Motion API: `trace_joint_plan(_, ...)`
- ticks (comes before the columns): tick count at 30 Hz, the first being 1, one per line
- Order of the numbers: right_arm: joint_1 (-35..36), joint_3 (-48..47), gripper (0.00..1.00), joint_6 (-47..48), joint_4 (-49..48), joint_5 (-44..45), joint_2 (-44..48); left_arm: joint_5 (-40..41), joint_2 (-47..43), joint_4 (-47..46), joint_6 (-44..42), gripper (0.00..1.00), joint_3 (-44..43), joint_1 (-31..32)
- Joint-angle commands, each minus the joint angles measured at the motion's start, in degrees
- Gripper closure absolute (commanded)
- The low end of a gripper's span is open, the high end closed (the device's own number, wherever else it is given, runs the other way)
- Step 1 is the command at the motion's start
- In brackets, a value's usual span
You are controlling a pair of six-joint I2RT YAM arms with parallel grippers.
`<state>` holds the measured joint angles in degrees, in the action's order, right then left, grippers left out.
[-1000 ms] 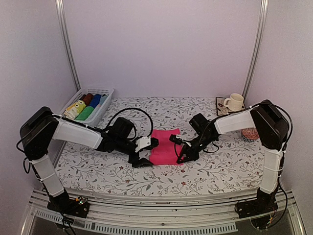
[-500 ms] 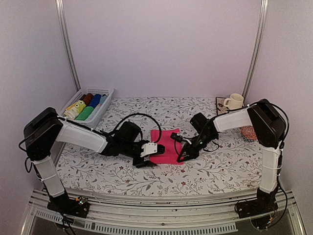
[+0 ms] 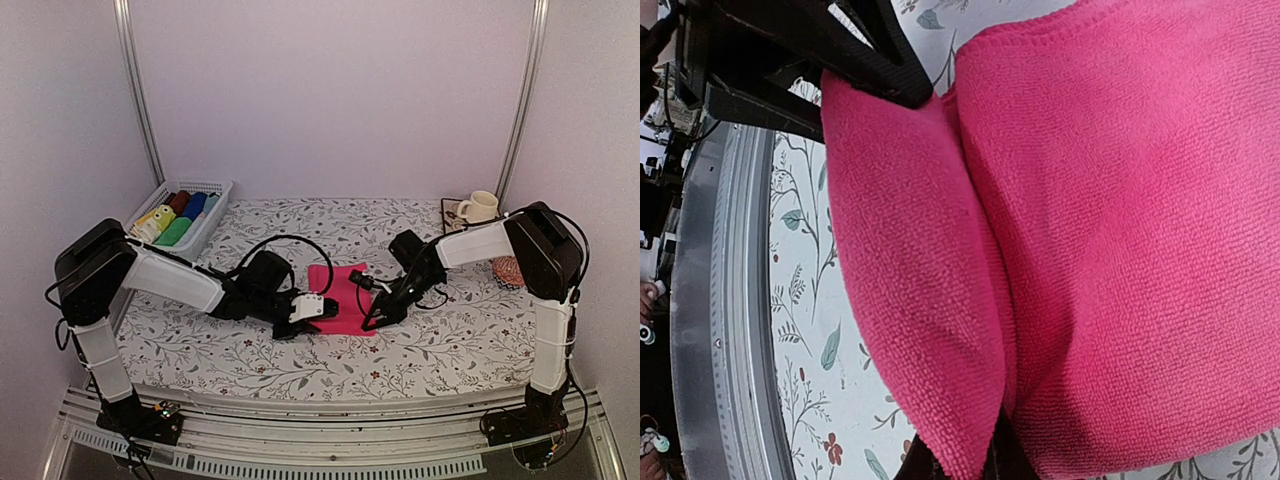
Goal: Roll the towels
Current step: Roll the towel at the center of the board.
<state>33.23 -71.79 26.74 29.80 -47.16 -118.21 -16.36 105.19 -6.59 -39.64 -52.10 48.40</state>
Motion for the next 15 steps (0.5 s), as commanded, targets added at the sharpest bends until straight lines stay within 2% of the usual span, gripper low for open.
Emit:
trace_joint_plan(1, -1.27, -0.76, 0.96, -0.29, 1.20, 3.28, -1.58, -3.07, 1.43, 0.25, -0.24, 0.71, -0.90, 0.64)
trace_joint_plan(2, -1.31, -0.85, 0.96, -0.35, 1.24, 3.19, -1.58, -2.84, 1.39, -0.20, 0.29, 0.68, -0.71, 0.64)
trace_joint_plan(4, -1.33, -1.13, 0.96, -0.29, 1.46, 3.29, -1.85, -1.97, 0.91, -1.73, 1.31, 0.45, 0.23, 0.68)
trace_joint_plan(5, -1.33, -1.34, 0.96, -0.22, 1.64, 3.30, -2.07, -1.53, 0.41, -2.25, 1.41, 0.39, 1.00, 0.65)
trace_joint_plan(8, -1.26, -1.73, 0.96, -0.18, 1.83, 3.30, -2.50, -0.57, -0.40, -2.89, 1.16, 0.36, 1.49, 0.65)
trace_joint_plan(15, -1.37, -1.82, 0.96, -0.61, 1.74, 3.21, -2.78, -0.30, 1.25, -2.67, 1.75, 0.43, -0.37, 1.18)
